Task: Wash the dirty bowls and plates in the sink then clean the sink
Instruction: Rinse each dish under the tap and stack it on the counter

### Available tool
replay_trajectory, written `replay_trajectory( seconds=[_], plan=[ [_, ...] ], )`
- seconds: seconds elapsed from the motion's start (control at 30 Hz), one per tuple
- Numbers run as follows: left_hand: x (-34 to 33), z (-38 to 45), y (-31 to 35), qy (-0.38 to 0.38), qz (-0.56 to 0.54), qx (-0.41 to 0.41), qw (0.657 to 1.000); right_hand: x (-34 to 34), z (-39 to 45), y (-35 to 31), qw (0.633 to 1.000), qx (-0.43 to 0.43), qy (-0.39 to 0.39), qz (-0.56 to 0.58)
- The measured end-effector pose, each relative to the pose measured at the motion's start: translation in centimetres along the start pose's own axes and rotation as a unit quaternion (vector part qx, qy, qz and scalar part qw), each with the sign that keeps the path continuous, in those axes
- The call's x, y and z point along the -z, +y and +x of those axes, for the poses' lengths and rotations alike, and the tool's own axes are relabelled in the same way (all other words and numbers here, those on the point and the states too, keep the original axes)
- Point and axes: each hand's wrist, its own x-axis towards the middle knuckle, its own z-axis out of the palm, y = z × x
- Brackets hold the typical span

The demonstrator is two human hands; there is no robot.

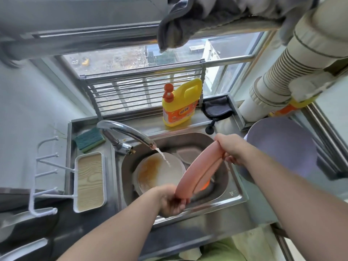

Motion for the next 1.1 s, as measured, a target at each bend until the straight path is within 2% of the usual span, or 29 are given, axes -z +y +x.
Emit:
replay_trajectory(
  seconds=[0.13,0.2,0.3,0.33,0.4,0.47,0.5,0.57,0.63,0.73,0.8,0.87,0.93,1.03,1.1],
  plan=[
    [-2.7,0.0,0.1,-0.101,0.081,0.048,0.99,0.2,-1.3,-3.4,0.989,0.062,0.007,-0.133],
    [-4.2,0.0,0.5,-0.107,0.085,0.036,0.99,0.7,-2.7,-5.0,0.974,0.099,0.025,-0.203],
    [-6.0,0.1,1.1,-0.084,0.037,-0.004,0.996,1.1,-5.1,-7.1,0.927,0.144,0.081,-0.336],
    [-6.7,0.1,1.5,-0.096,-0.021,-0.012,0.995,1.1,-5.8,-7.6,0.918,0.159,0.092,-0.351],
    [-8.1,-0.8,2.4,-0.079,-0.069,-0.083,0.991,1.2,-7.5,-8.1,0.91,0.211,0.096,-0.344],
    [-9.2,-1.2,3.9,-0.039,-0.142,-0.105,0.983,2.0,-9.3,-7.8,0.901,0.27,0.09,-0.327],
    [-9.6,-0.8,4.3,-0.008,-0.14,-0.14,0.98,2.6,-10.1,-7.3,0.896,0.293,0.088,-0.323],
    [-10.1,0.0,4.7,0.054,-0.069,-0.233,0.969,4.5,-11.4,-5.3,0.885,0.321,0.096,-0.322],
    [-10.2,-1.2,4.9,0.145,-0.07,-0.305,0.939,7.1,-11.6,-2.4,0.892,0.321,0.101,-0.303],
    [-9.7,-3.8,5.4,0.268,-0.143,-0.434,0.848,11.1,-10.4,2.2,0.935,0.279,0.077,-0.204],
    [-9.7,-6.3,5.8,0.259,-0.163,-0.498,0.811,12.5,-9.4,4.1,0.946,0.269,0.079,-0.162],
    [-9.9,-8.7,6.0,0.228,-0.155,-0.542,0.794,13.1,-8.6,4.8,0.949,0.275,0.099,-0.121],
    [-9.5,-11.1,6.0,0.231,-0.12,-0.581,0.771,13.3,-7.9,4.3,0.947,0.288,0.112,-0.086],
    [-8.8,-15.1,5.9,0.252,-0.104,-0.634,0.724,13.1,-7.1,2.6,0.93,0.333,0.144,-0.051],
    [-8.4,-17.5,5.5,0.286,-0.104,-0.665,0.682,12.4,-7.1,1.6,0.905,0.382,0.183,-0.021]
  ],
)
